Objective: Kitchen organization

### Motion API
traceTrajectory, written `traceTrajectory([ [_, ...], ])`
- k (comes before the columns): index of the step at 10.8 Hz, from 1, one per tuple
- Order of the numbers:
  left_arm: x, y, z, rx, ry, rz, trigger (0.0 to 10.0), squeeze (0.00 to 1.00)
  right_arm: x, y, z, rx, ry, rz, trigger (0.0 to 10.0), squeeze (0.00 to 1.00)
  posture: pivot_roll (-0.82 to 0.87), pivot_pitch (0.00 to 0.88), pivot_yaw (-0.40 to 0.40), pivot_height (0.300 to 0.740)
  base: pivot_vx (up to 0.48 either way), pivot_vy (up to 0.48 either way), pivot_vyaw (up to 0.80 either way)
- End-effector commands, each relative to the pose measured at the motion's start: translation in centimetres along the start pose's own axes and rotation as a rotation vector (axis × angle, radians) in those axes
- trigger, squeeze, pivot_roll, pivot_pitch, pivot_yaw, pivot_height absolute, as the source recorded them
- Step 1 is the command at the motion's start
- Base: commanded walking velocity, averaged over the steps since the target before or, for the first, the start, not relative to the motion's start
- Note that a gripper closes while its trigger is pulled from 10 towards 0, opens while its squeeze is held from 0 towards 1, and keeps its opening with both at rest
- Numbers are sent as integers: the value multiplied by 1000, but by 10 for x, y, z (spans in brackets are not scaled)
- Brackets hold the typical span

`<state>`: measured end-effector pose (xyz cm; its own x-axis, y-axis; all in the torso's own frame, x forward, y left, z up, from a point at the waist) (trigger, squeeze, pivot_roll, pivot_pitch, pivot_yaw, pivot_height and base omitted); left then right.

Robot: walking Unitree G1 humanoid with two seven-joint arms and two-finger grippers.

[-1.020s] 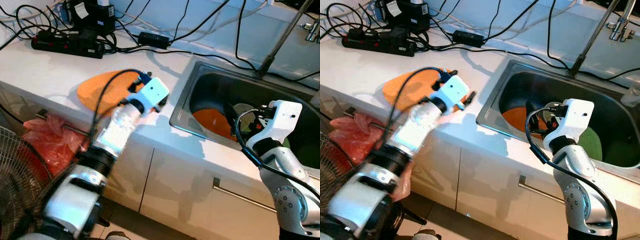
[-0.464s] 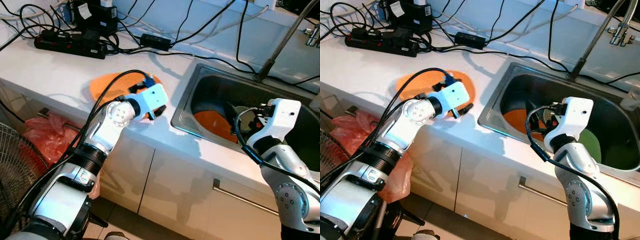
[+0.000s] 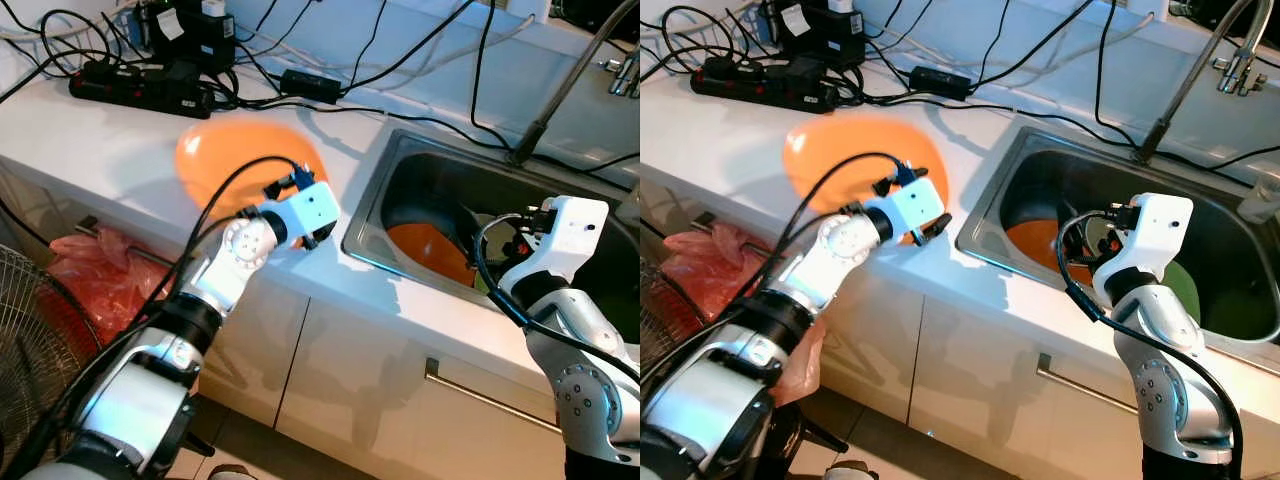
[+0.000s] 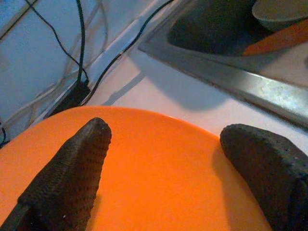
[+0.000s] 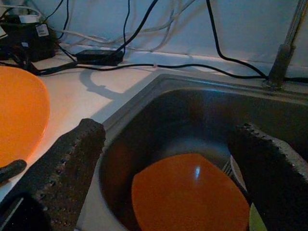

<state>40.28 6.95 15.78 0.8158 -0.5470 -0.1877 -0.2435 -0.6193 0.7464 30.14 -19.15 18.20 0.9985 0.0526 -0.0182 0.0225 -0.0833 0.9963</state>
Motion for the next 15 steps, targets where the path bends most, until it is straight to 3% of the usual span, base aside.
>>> traceTrajectory([
  [1,4,-8,13,-4,-29,-38,10000,0,0,2,6,-6,-24,-7,10000,0,232,0,-165,740,0,0,0],
  [4,7,-1,2,5,15,-11,10000,0,-2,0,7,-1,-34,-12,10000,0,228,0,-160,740,0,0,0],
  [6,7,7,-20,6,101,19,10000,0,-1,1,8,5,-40,-7,10000,0,236,0,-164,740,0,0,0],
  [9,0,10,-45,-70,247,60,10000,0,1,3,11,7,-53,4,10000,0,242,0,-182,740,0,0,0],
  [13,-2,15,-39,-161,304,125,10000,0,-1,6,15,50,-113,47,10000,0,237,0,-146,740,0,0,0],
  [15,0,17,-17,-151,207,140,10000,0,1,7,15,59,-134,58,10000,0,233,0,-125,740,0,0,0],
])
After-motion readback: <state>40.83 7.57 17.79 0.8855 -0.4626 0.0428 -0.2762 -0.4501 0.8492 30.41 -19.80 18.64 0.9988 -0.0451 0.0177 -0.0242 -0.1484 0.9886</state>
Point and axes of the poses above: a point about 5 cm out from each wrist's last joint towards the gripper, its own x axis pointing out of the wrist towards the gripper, its own y axis along the axis of the wrist's last joint, z = x × y, the point moved 3 cm from there along x, pointing out of the wrist towards the gripper, and after that the axes turned 6 degrees about -x, right-handed, at the moved point
